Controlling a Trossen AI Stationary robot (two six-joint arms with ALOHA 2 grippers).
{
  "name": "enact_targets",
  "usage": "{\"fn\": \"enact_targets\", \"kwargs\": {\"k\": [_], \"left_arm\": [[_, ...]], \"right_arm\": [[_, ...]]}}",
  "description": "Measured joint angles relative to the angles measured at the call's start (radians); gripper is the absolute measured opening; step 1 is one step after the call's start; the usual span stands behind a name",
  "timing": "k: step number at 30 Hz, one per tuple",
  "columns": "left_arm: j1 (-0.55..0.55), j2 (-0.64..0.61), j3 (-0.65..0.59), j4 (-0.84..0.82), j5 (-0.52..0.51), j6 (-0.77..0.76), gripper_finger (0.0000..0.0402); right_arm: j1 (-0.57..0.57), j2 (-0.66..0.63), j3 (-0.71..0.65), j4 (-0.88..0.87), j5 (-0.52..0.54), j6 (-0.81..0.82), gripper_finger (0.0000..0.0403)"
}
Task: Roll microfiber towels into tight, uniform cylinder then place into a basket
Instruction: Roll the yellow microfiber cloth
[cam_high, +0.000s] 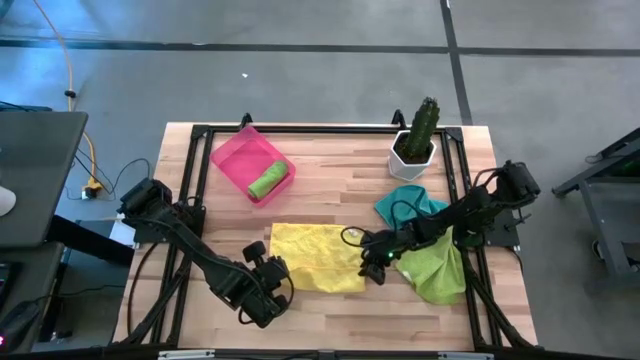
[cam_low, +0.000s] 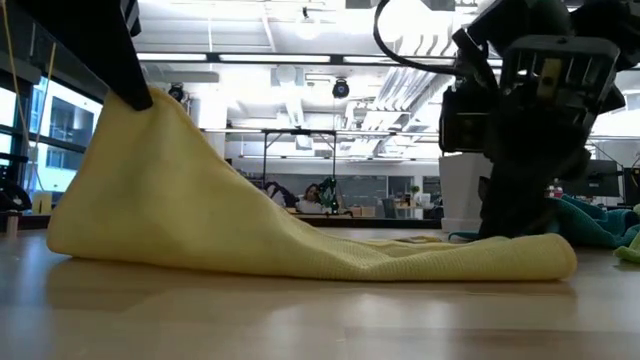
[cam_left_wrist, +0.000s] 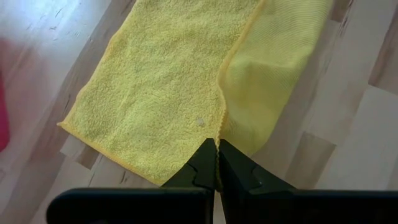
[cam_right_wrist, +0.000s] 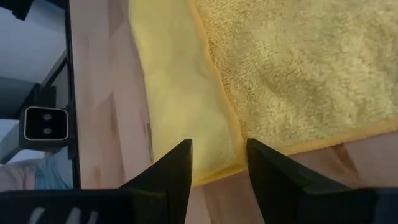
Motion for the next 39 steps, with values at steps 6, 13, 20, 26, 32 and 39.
{"fn": "enact_targets", "kwargs": {"k": [6, 13, 20, 26, 32, 39], "left_arm": [[0.0, 0.0, 0.0, 0.0, 0.0, 0.01, 0.0], [0.0, 0.0, 0.0, -0.001, 0.0, 0.01, 0.0], [0.0, 0.0, 0.0, -0.001, 0.0, 0.008, 0.0], [0.0, 0.0, 0.0, -0.001, -0.001, 0.011, 0.0], [0.0, 0.0, 0.0, -0.002, -0.008, 0.011, 0.0], [0.005, 0.0, 0.0, -0.002, -0.062, 0.031, 0.0]], "right_arm": [[0.04, 0.0, 0.0, 0.044, 0.005, 0.001, 0.0144], [0.074, -0.001, 0.0, 0.03, 0.102, 0.007, 0.0143], [0.076, -0.001, 0.0, 0.008, 0.19, 0.022, 0.0088], [0.076, -0.001, 0.0, 0.004, 0.19, 0.015, 0.0008], [0.076, -0.002, 0.0, 0.004, 0.182, 0.017, 0.0003], [0.055, -0.081, 0.0, -0.005, 0.177, -0.038, 0.0001]]}}
